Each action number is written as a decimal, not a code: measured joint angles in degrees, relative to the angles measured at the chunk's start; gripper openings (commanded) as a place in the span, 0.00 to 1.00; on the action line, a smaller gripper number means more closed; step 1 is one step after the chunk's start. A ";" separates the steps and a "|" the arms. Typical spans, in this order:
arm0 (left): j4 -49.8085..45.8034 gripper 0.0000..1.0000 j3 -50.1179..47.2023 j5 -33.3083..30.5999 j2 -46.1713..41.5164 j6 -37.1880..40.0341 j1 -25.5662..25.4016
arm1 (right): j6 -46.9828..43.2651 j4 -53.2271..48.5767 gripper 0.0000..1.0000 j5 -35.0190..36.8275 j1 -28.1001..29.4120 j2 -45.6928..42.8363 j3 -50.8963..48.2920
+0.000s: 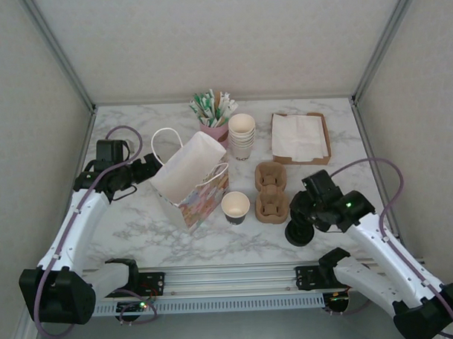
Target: Pack the takeout coffee
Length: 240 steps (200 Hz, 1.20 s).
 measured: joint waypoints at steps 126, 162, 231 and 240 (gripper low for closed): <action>-1.49 0.96 0.28 -3.08 0.74 0.00 -0.04 | -21.57 7.23 0.72 -0.72 24.72 28.57 22.45; -1.55 0.96 0.35 -3.08 0.76 0.00 -0.04 | -21.84 6.80 0.72 -1.88 26.36 34.42 25.68; -1.68 0.96 0.37 -3.08 0.76 0.00 -0.04 | -21.88 5.62 0.73 -1.92 26.51 42.58 29.73; -1.68 0.96 0.37 -3.08 0.76 0.00 -0.04 | -22.05 5.42 0.73 -1.95 26.51 43.25 30.21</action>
